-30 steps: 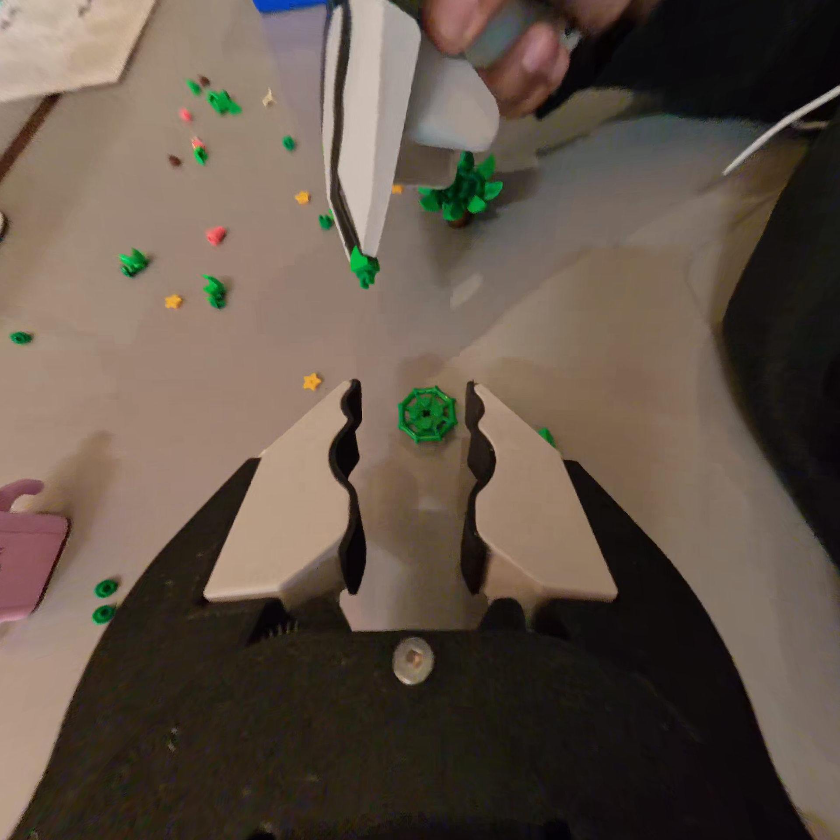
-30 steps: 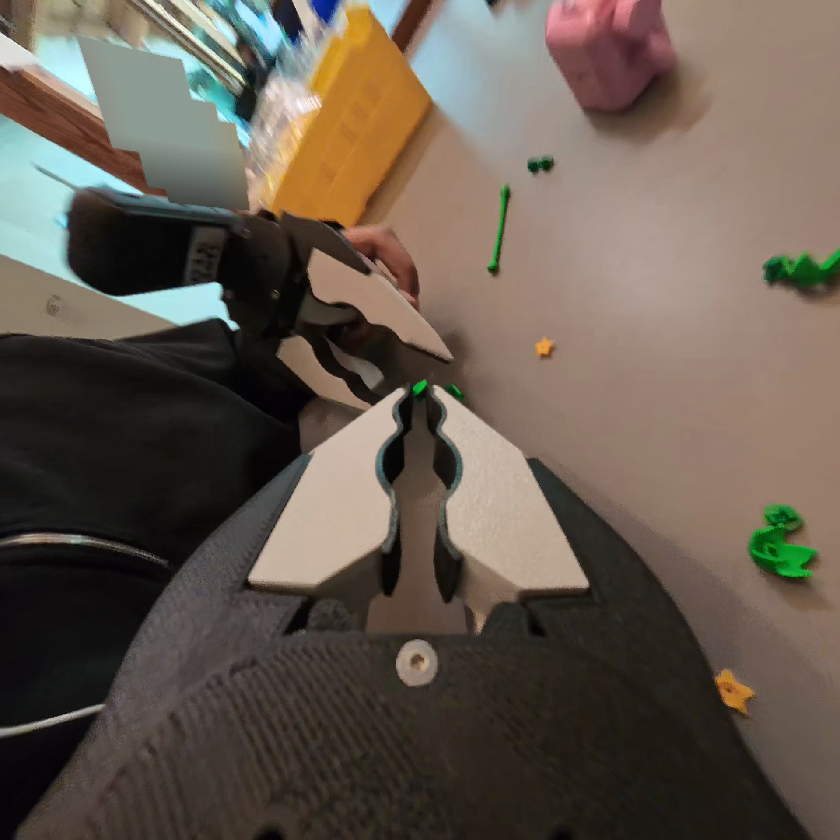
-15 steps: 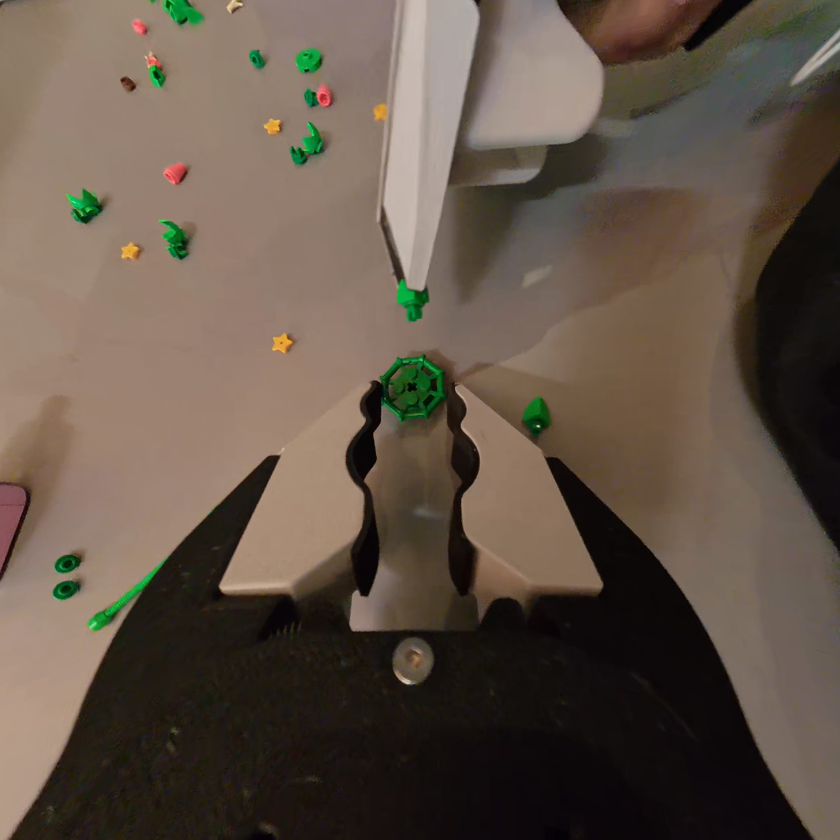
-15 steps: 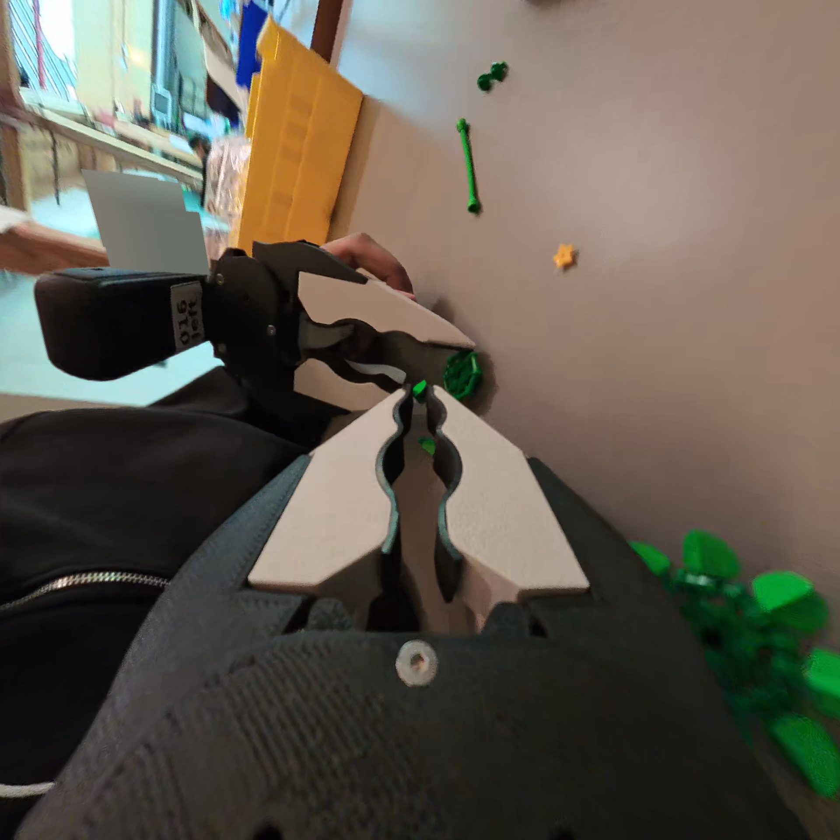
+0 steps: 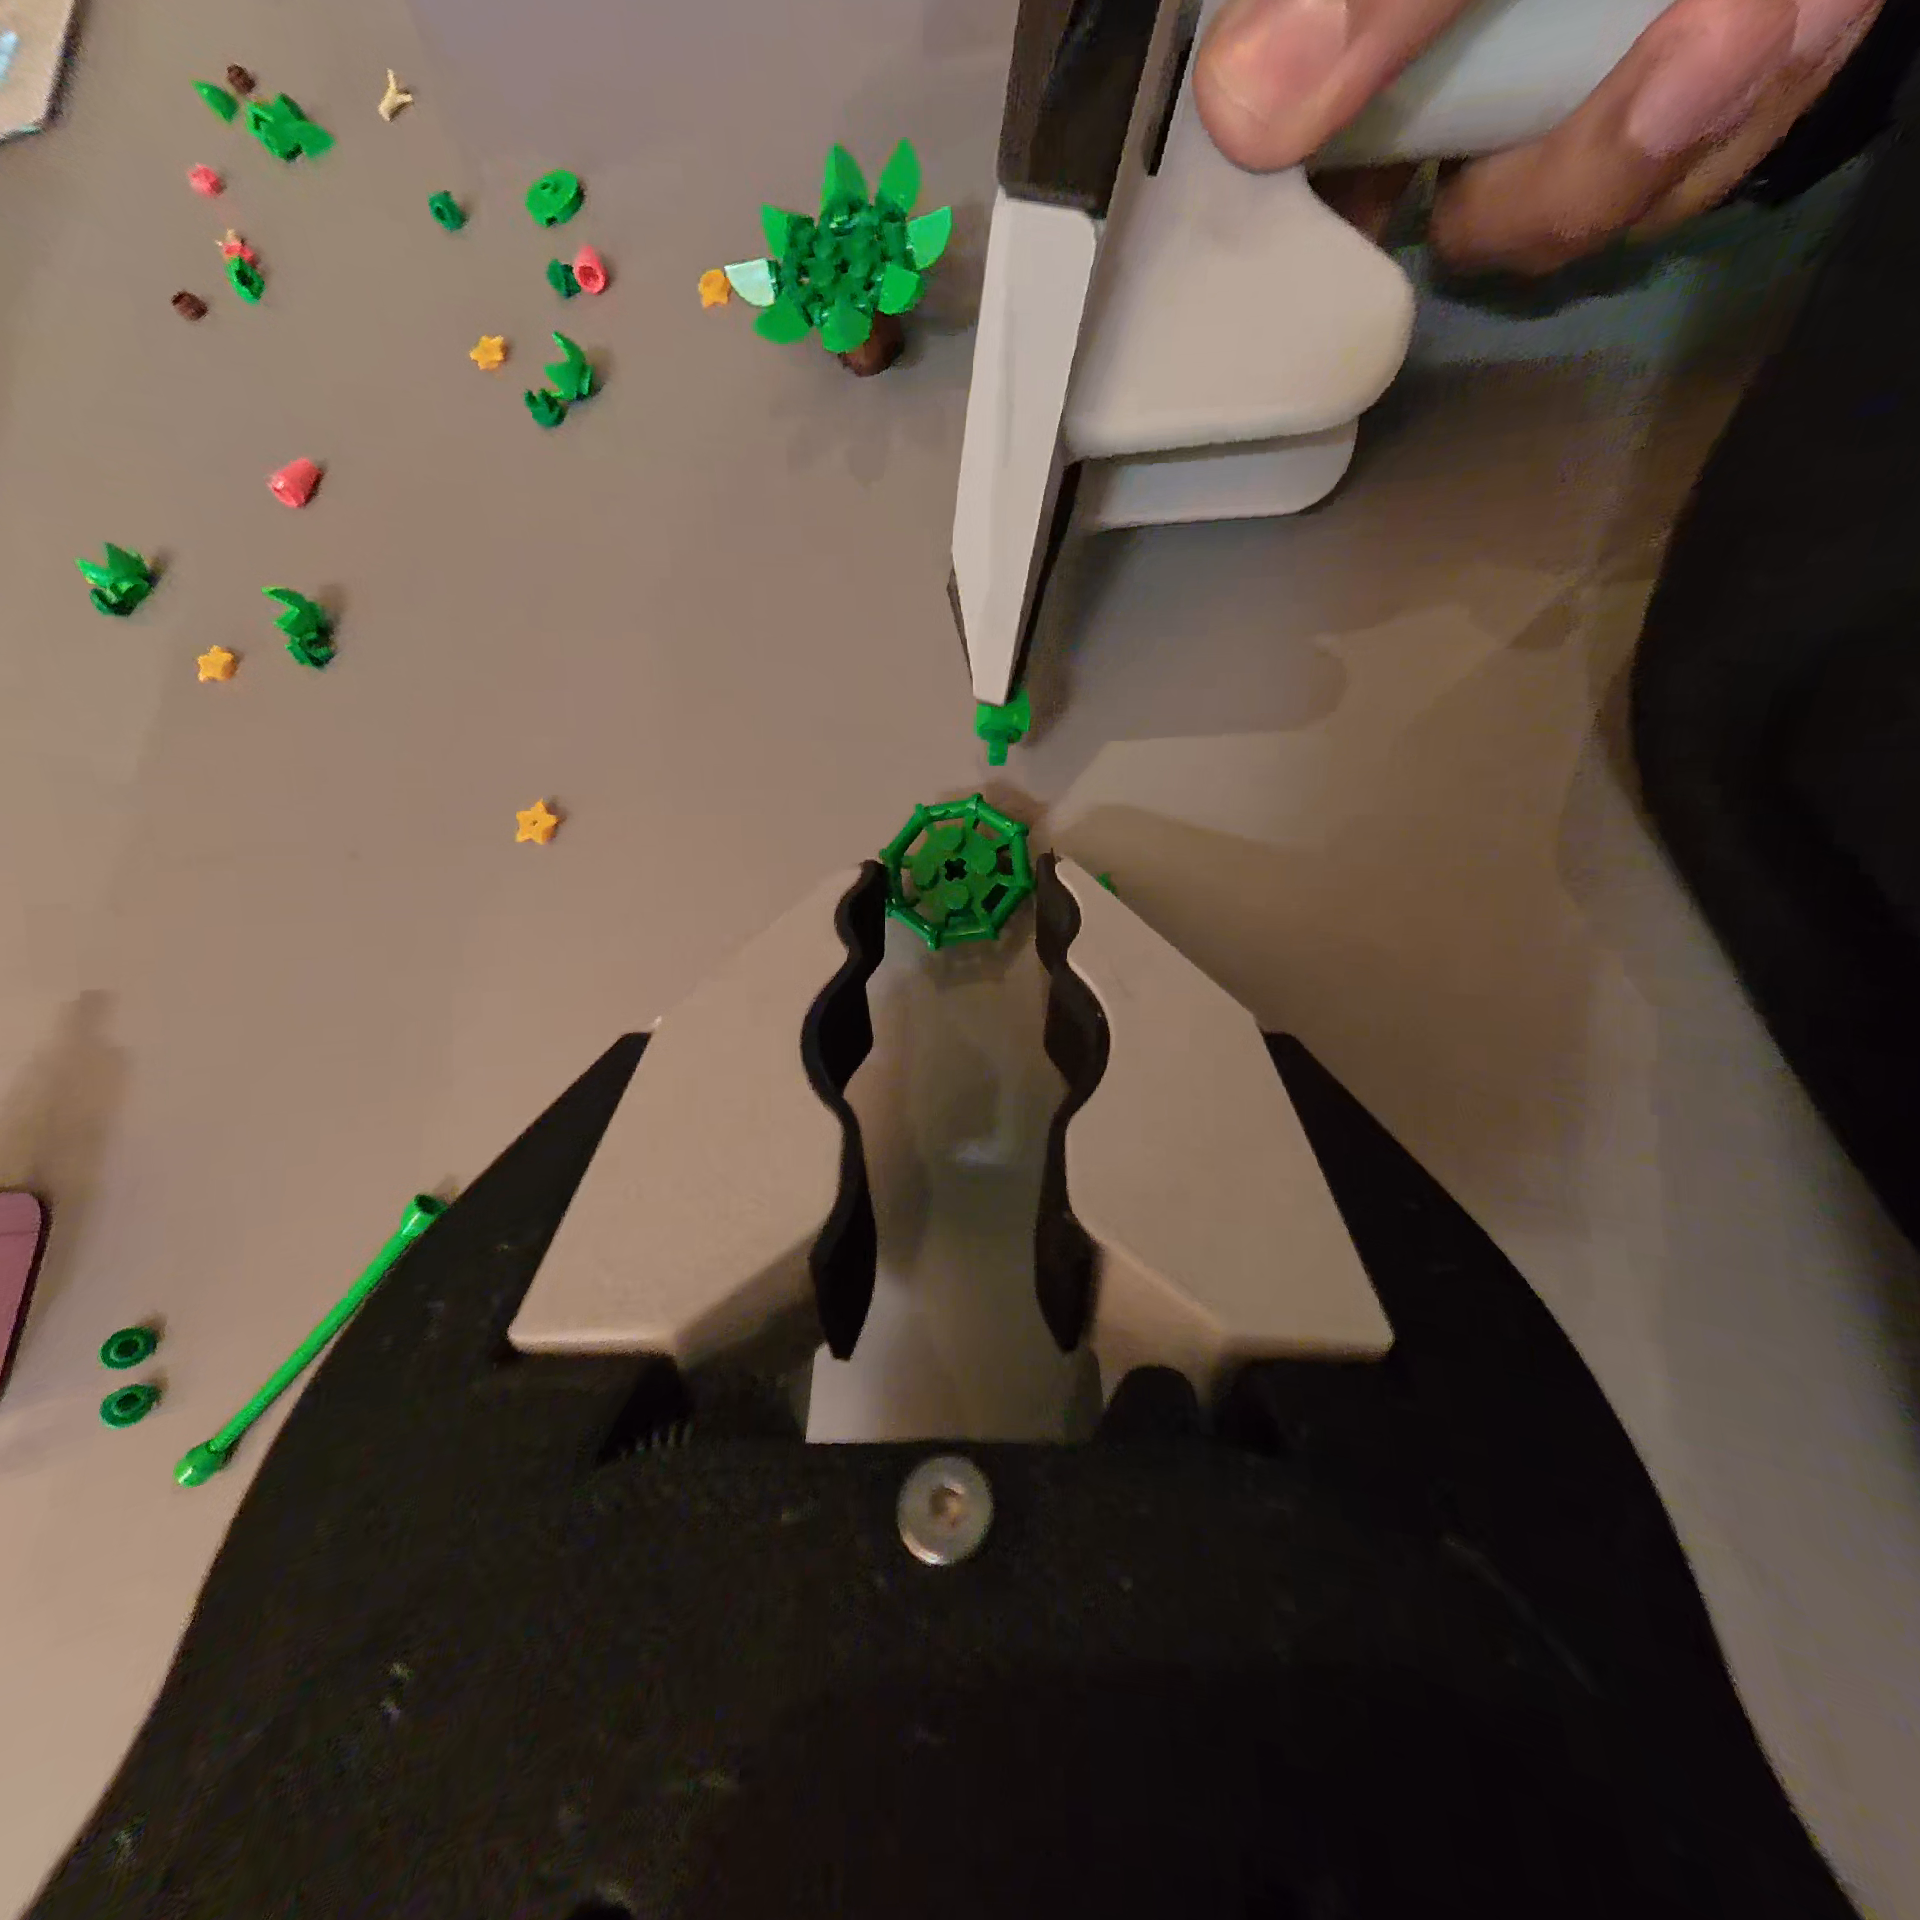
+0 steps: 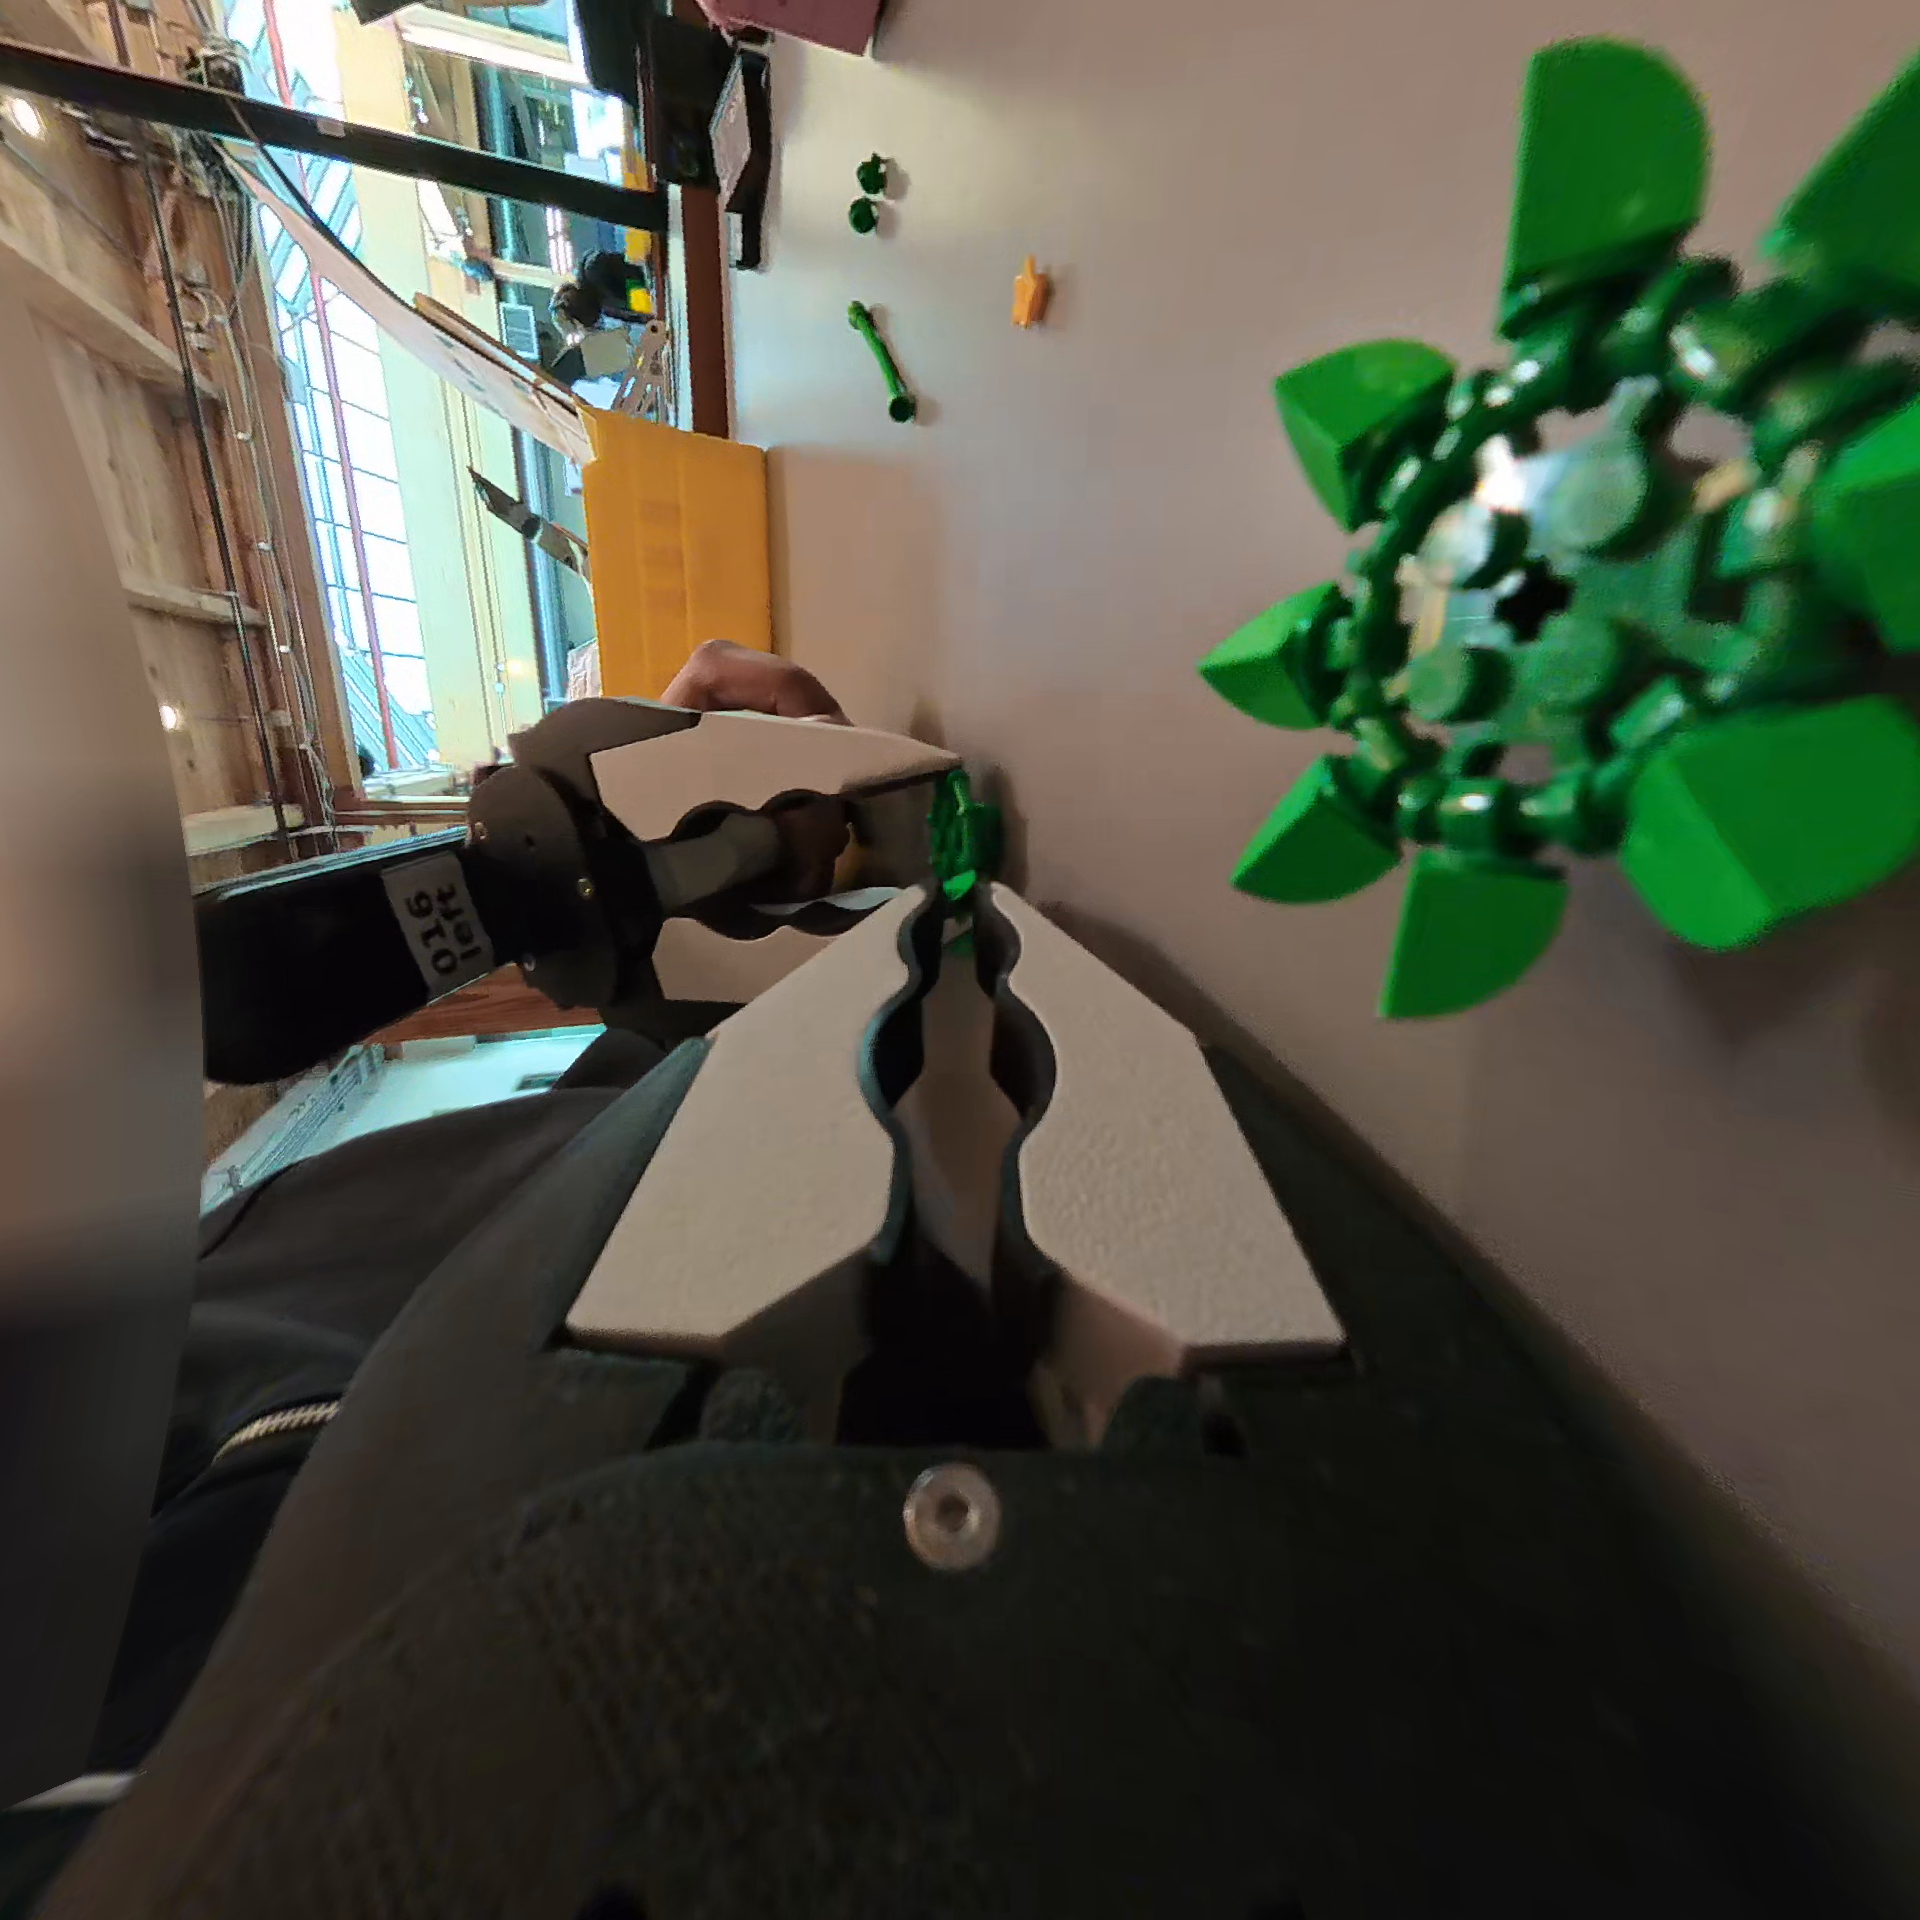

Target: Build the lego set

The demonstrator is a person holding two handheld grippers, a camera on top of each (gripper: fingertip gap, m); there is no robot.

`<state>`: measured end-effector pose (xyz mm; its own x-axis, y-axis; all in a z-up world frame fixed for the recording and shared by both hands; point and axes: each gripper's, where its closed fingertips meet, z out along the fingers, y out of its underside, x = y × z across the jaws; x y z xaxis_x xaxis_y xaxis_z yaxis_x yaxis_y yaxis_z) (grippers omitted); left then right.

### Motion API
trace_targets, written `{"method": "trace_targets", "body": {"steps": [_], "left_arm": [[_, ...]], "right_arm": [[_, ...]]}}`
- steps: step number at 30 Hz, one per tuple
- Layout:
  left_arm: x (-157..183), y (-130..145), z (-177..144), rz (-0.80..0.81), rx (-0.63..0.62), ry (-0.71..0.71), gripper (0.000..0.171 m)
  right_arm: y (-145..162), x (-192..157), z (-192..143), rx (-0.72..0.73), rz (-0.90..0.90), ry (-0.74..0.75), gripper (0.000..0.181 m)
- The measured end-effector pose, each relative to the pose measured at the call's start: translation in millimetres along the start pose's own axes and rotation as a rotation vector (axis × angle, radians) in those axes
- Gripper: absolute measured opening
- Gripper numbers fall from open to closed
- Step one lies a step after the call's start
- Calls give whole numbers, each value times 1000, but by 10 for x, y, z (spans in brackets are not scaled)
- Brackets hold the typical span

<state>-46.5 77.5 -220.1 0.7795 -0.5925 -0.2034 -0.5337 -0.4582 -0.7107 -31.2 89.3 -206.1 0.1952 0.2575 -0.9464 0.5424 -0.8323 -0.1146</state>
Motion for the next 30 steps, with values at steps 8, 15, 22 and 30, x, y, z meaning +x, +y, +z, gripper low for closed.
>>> {"method": "trace_targets", "body": {"steps": [8,15,22,30], "left_arm": [[170,-84,37,67,17,40,27],[208,-96,48,82,17,45,27],[213,-94,49,79,16,49,28],[231,-93,47,79,16,61,28]], "right_arm": [[52,84,-55,2,33,37,4],[101,94,-72,-33,11,42,4],[114,63,-91,-66,19,12,4],[120,61,-80,-95,-1,8,4]]}}
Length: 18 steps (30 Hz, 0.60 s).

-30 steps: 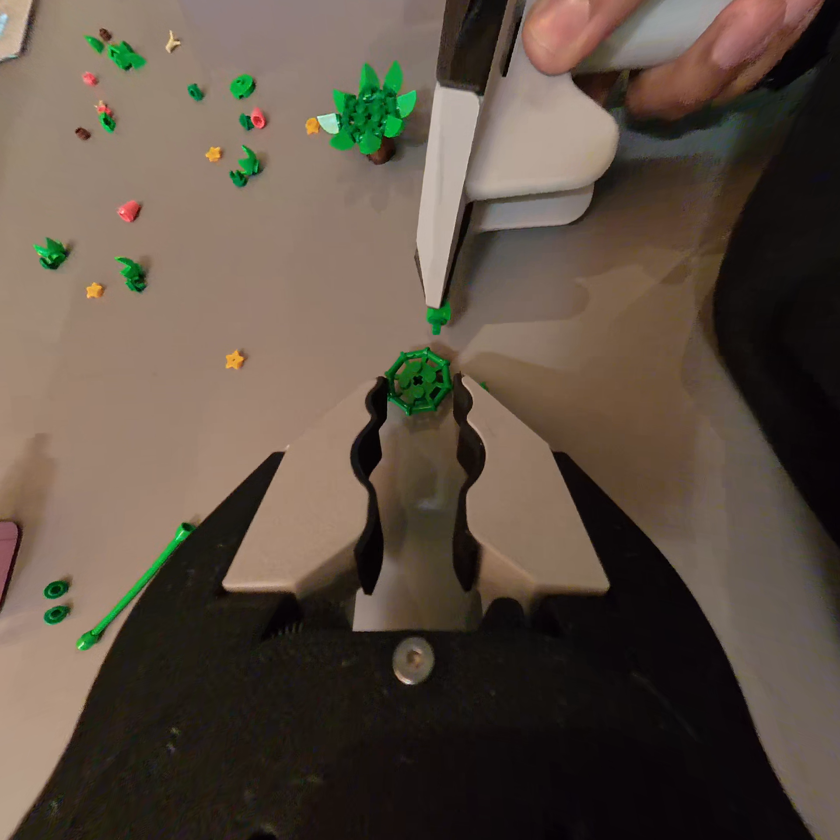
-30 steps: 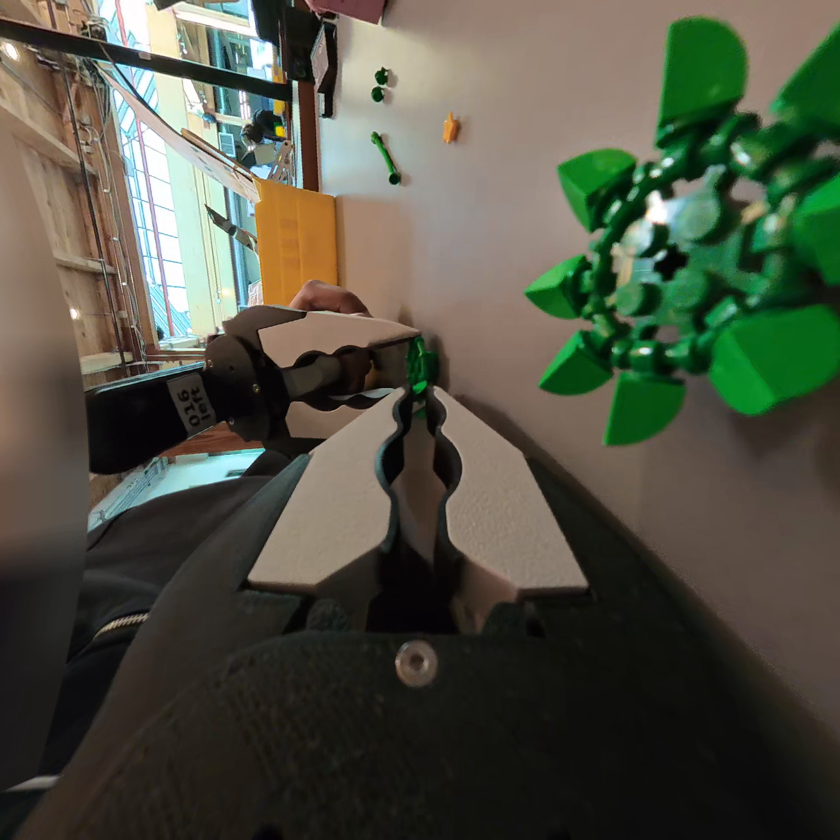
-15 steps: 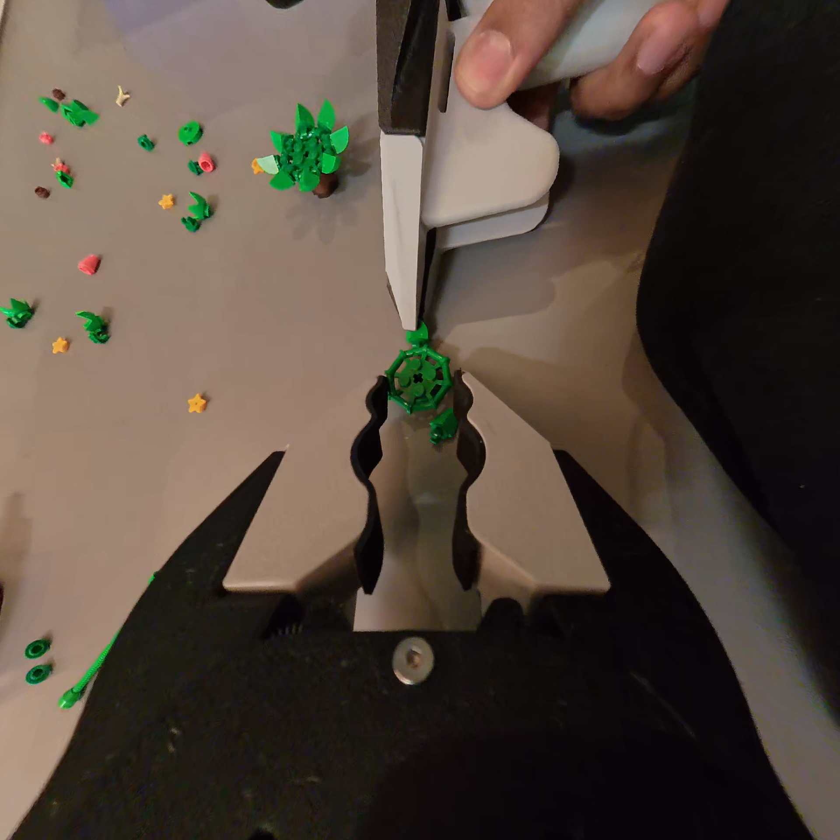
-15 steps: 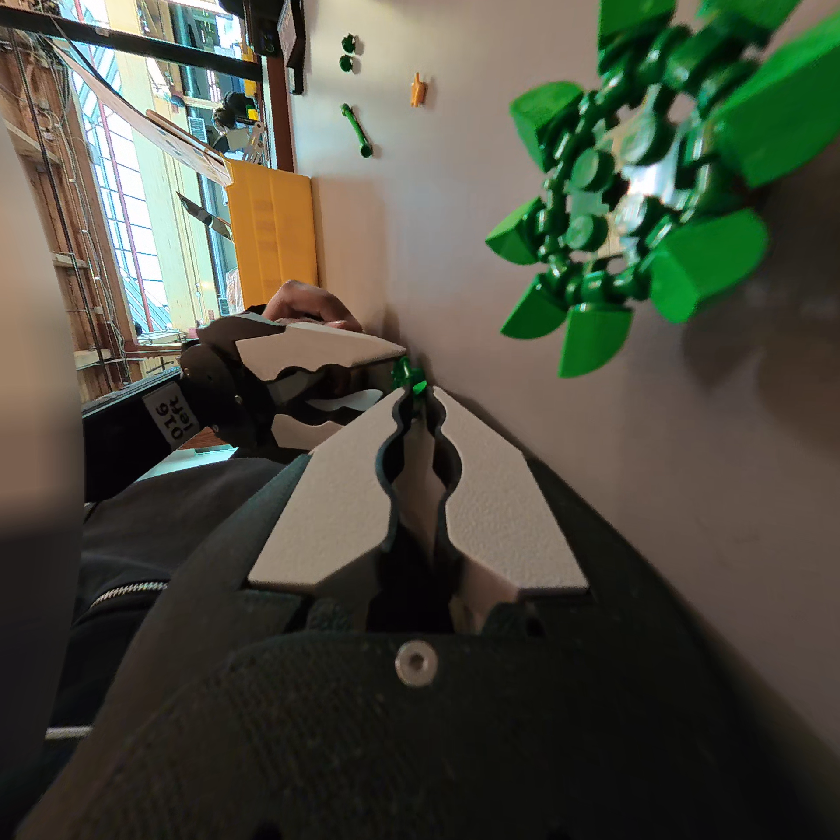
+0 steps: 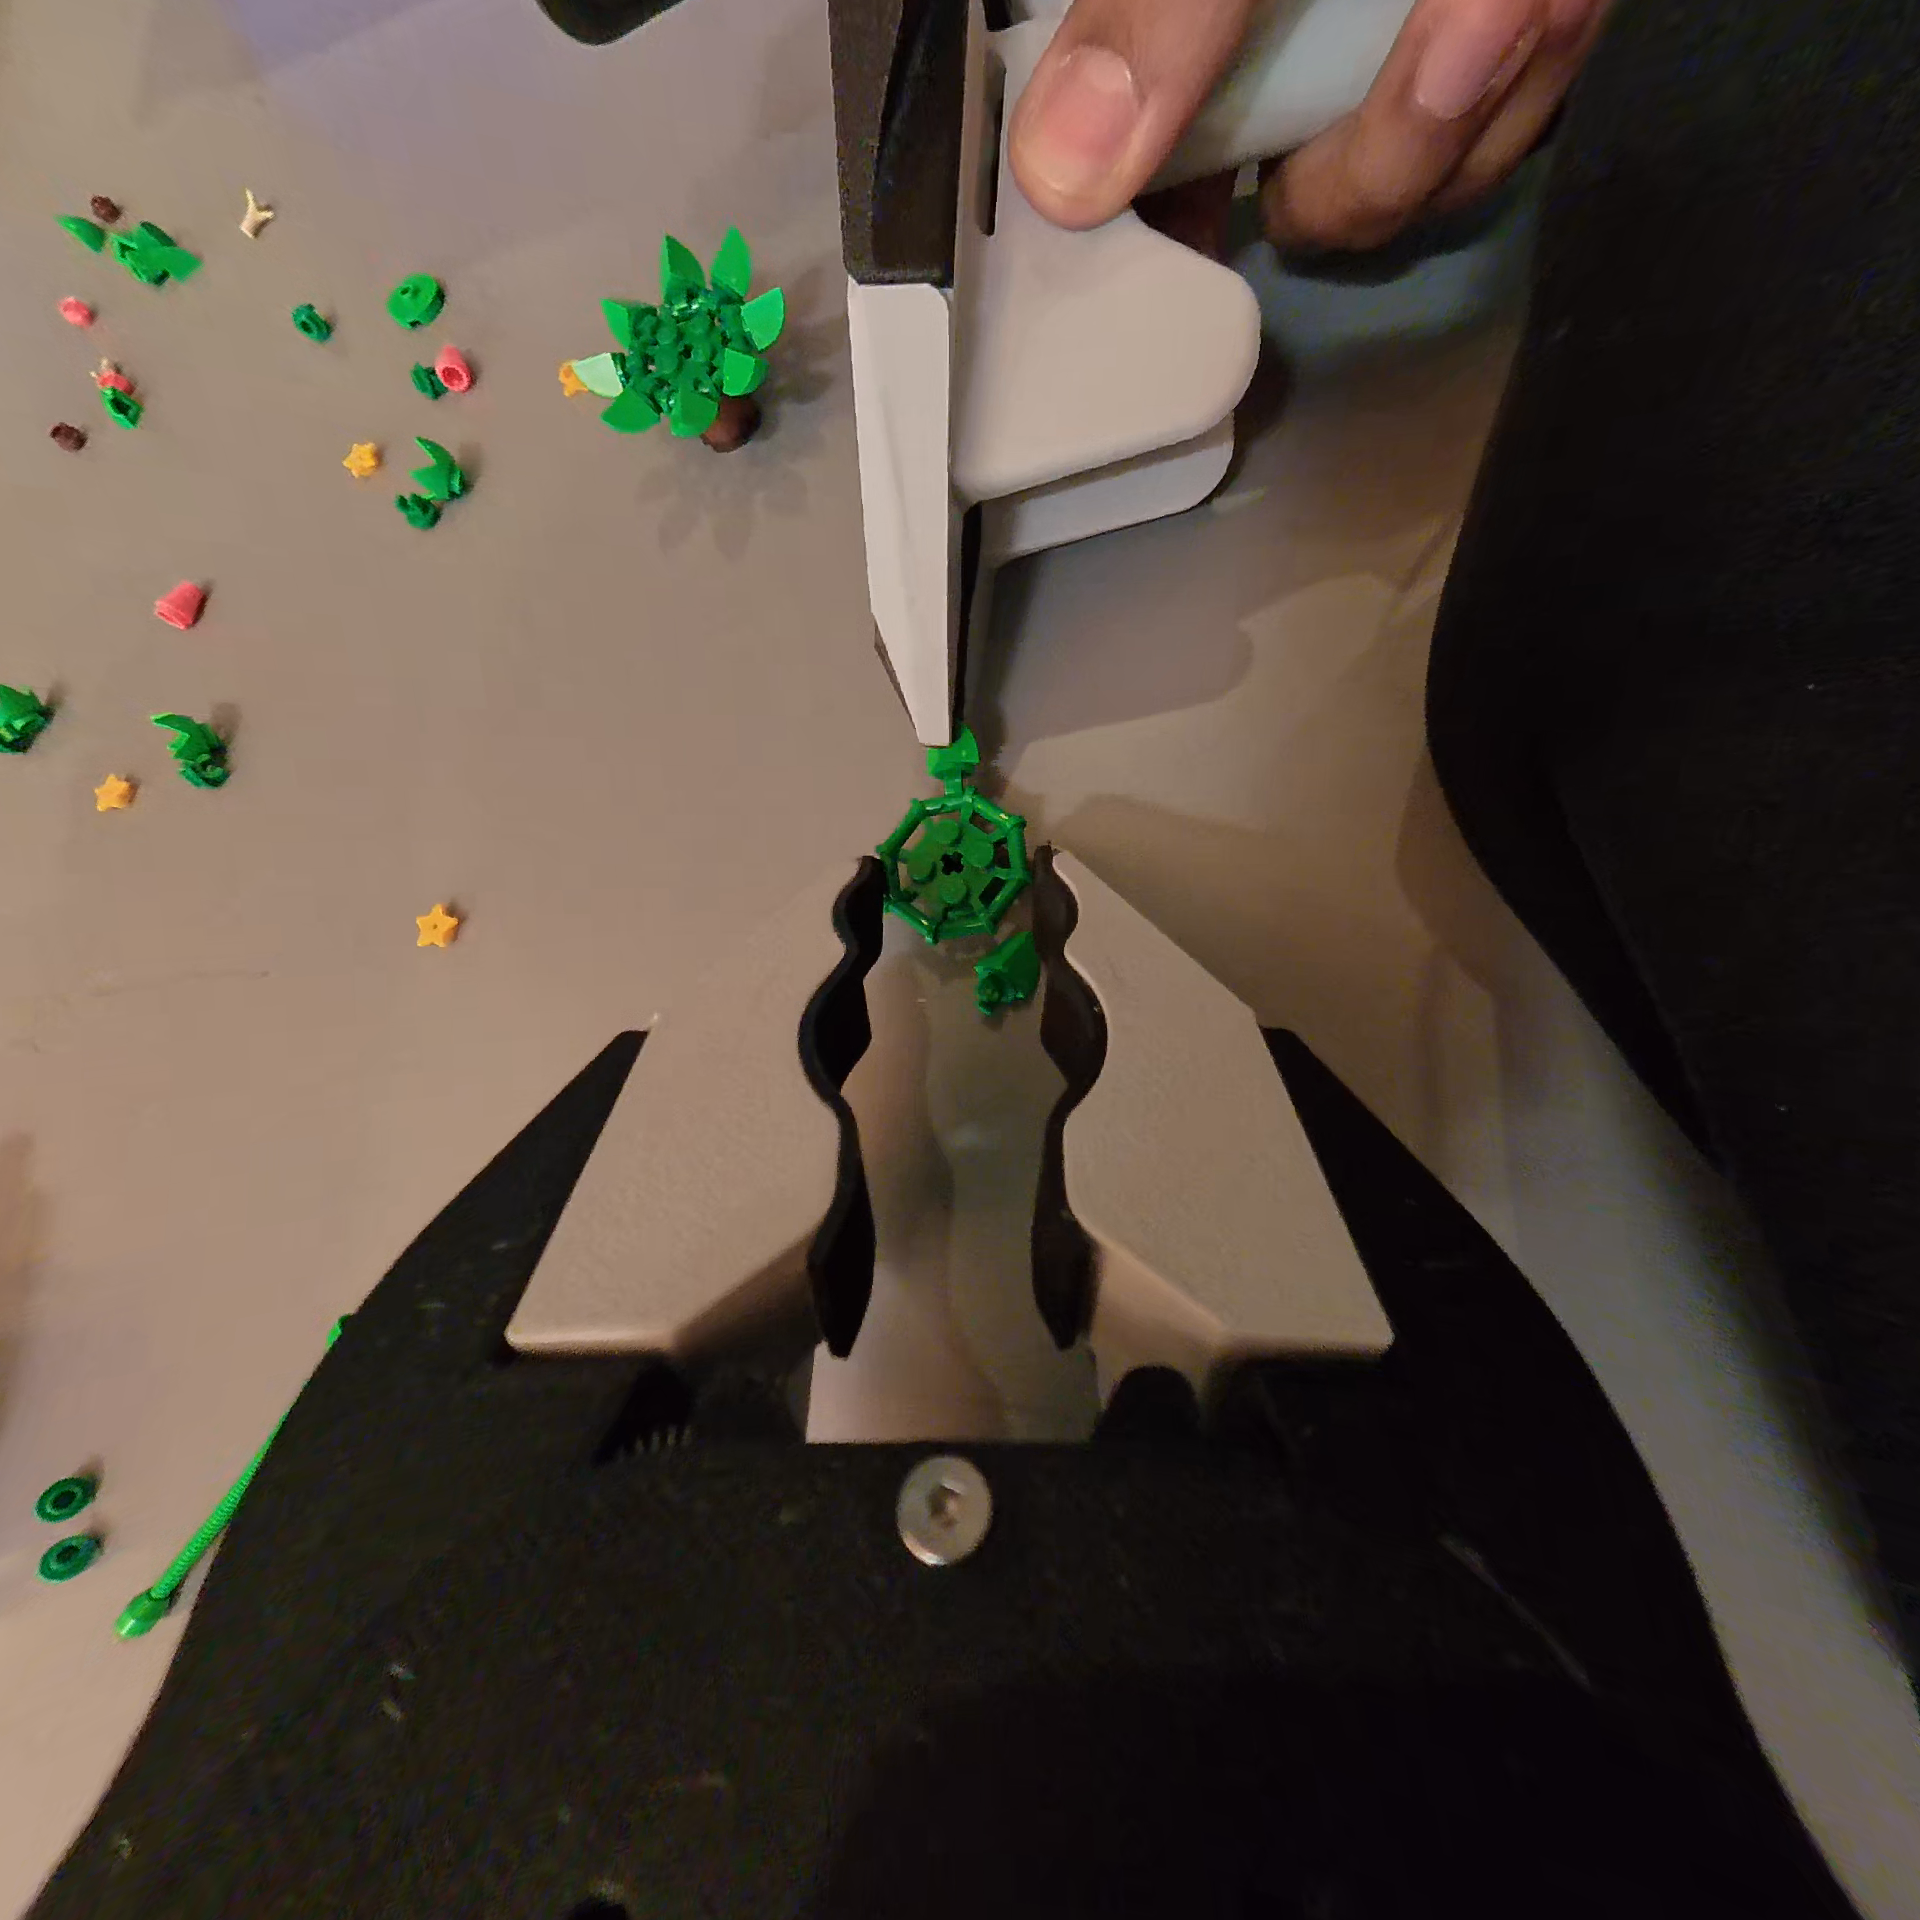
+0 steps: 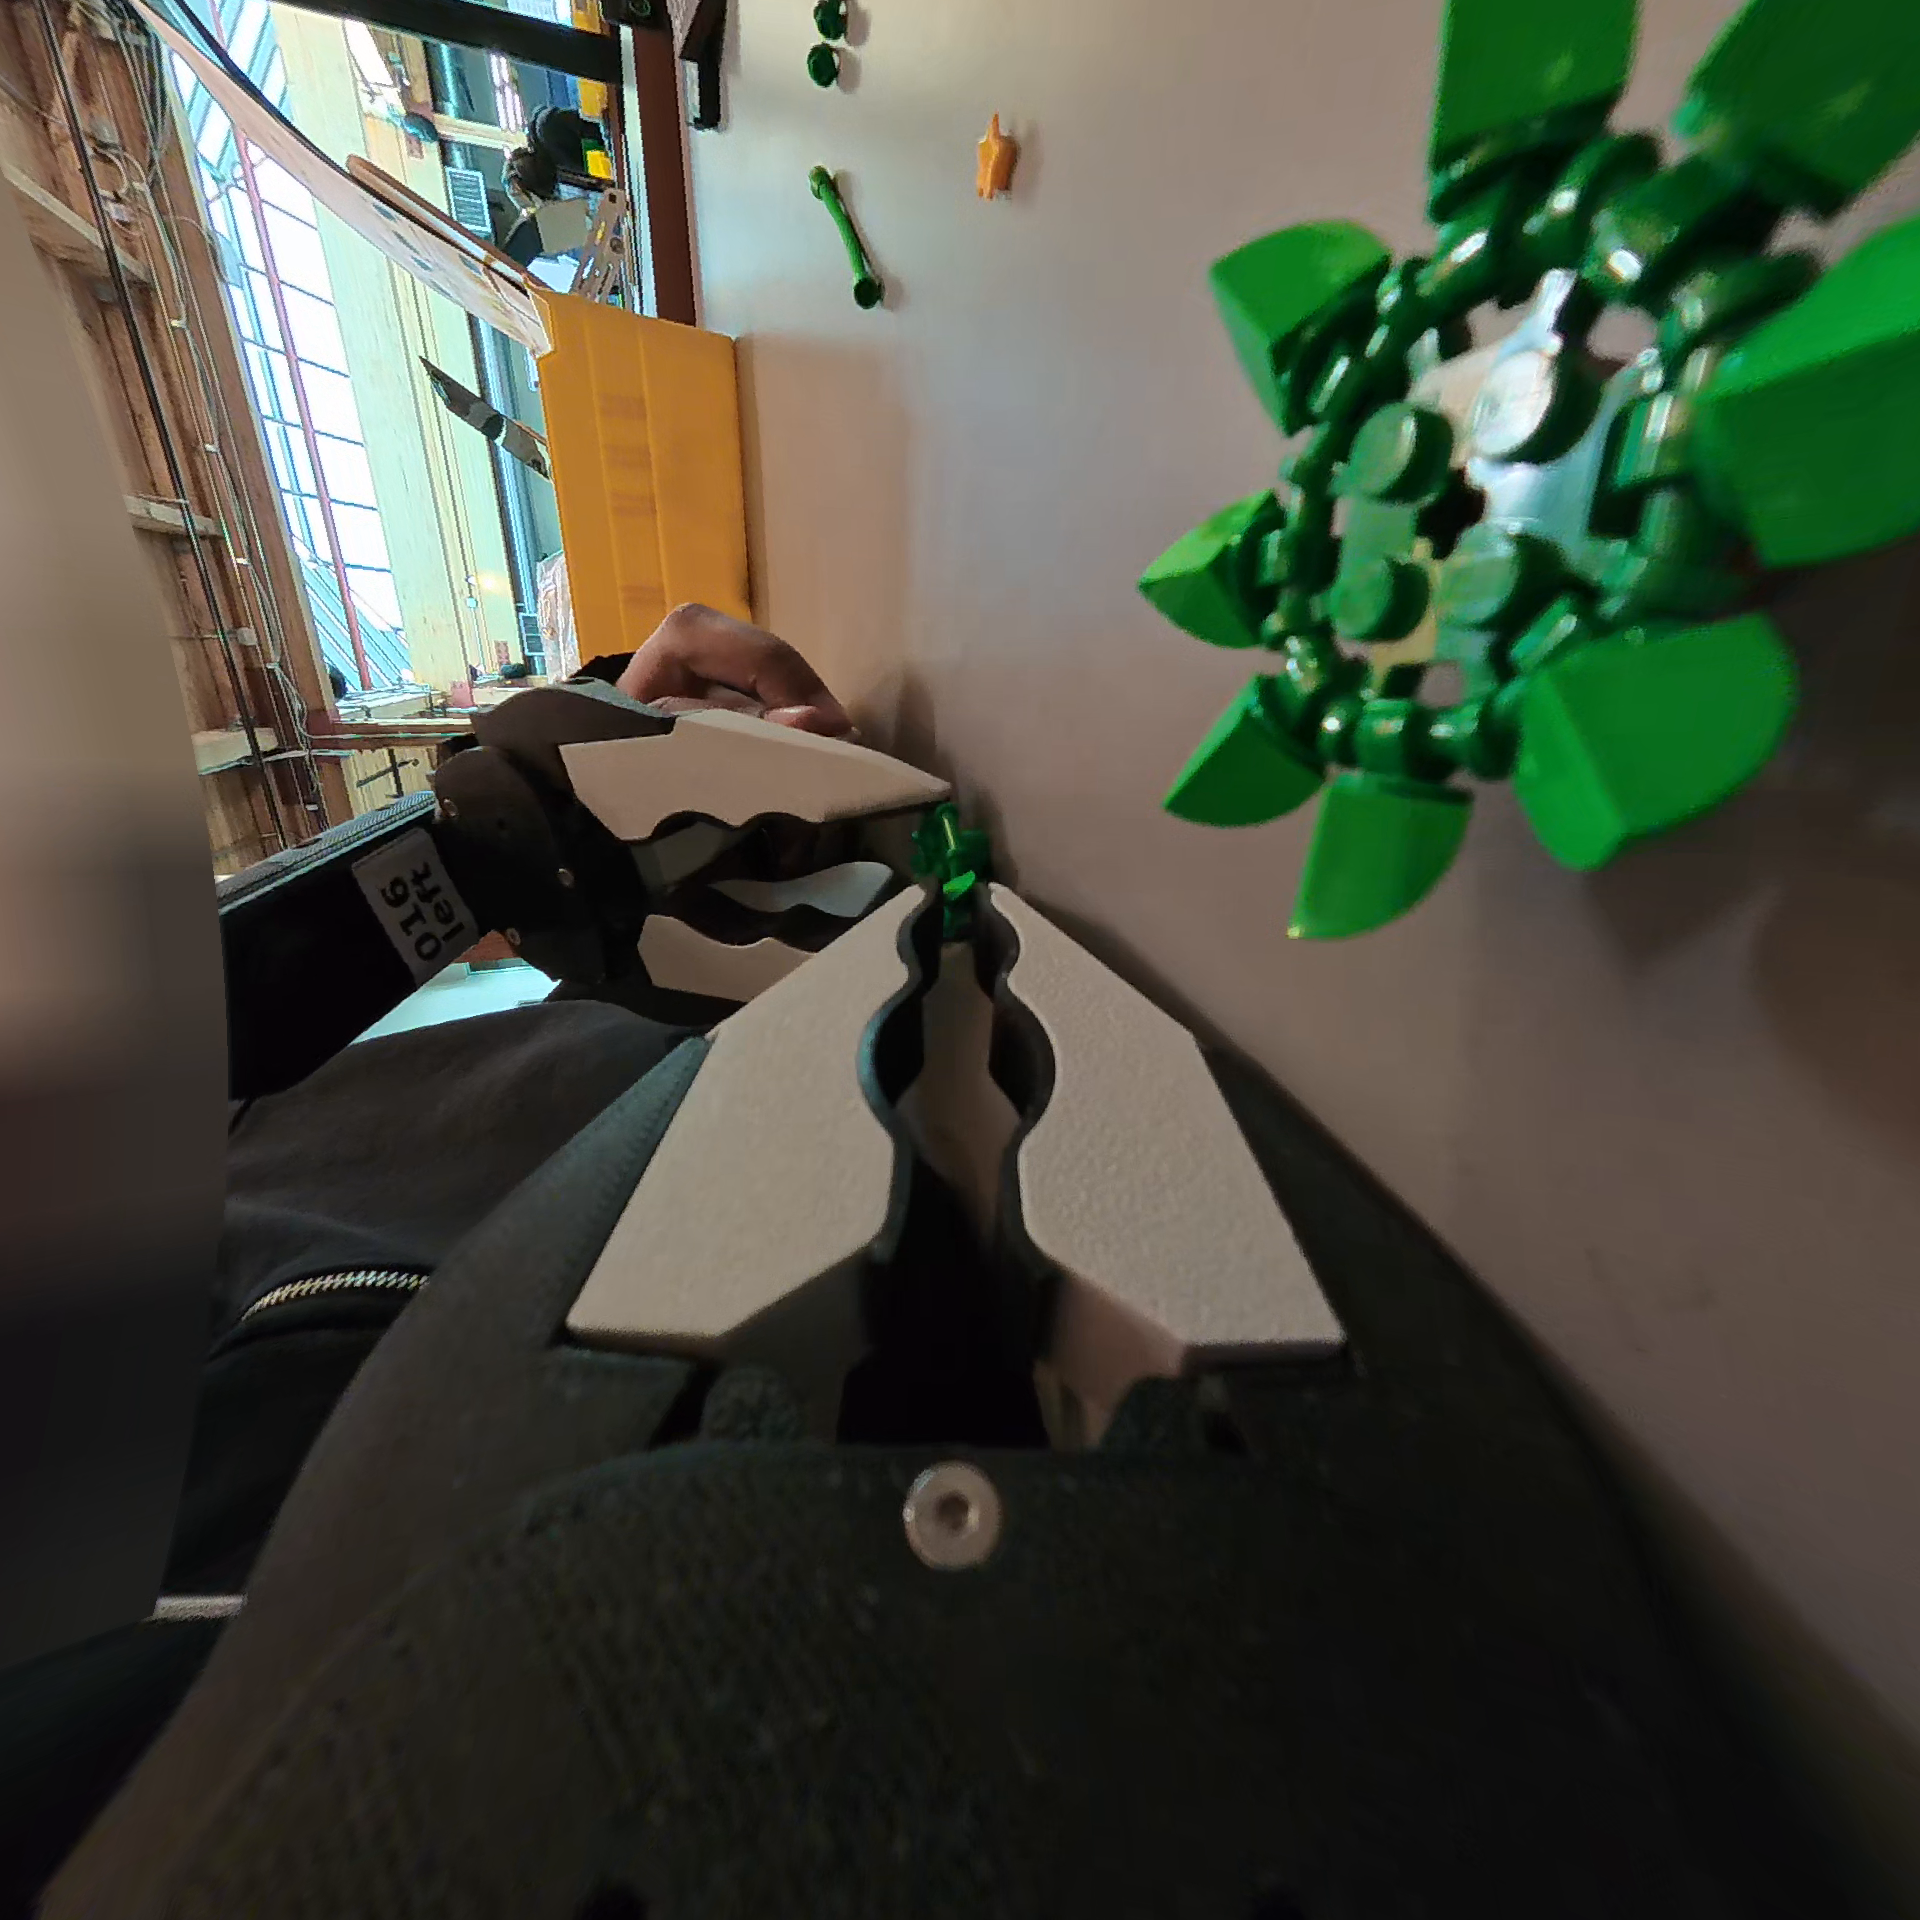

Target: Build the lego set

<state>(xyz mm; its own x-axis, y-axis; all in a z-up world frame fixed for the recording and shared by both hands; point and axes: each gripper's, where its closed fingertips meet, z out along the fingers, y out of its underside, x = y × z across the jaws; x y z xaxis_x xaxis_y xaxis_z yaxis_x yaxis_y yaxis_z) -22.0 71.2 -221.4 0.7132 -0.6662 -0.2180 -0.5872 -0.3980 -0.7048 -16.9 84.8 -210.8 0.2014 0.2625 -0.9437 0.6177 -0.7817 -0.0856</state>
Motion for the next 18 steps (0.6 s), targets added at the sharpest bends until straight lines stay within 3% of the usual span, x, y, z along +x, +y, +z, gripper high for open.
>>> {"method": "trace_targets", "body": {"steps": [18], "left_arm": [[20,-1,-2,5,-1,7,28]], "right_arm": [[-11,2,11,-15,-8,-4,4]]}}
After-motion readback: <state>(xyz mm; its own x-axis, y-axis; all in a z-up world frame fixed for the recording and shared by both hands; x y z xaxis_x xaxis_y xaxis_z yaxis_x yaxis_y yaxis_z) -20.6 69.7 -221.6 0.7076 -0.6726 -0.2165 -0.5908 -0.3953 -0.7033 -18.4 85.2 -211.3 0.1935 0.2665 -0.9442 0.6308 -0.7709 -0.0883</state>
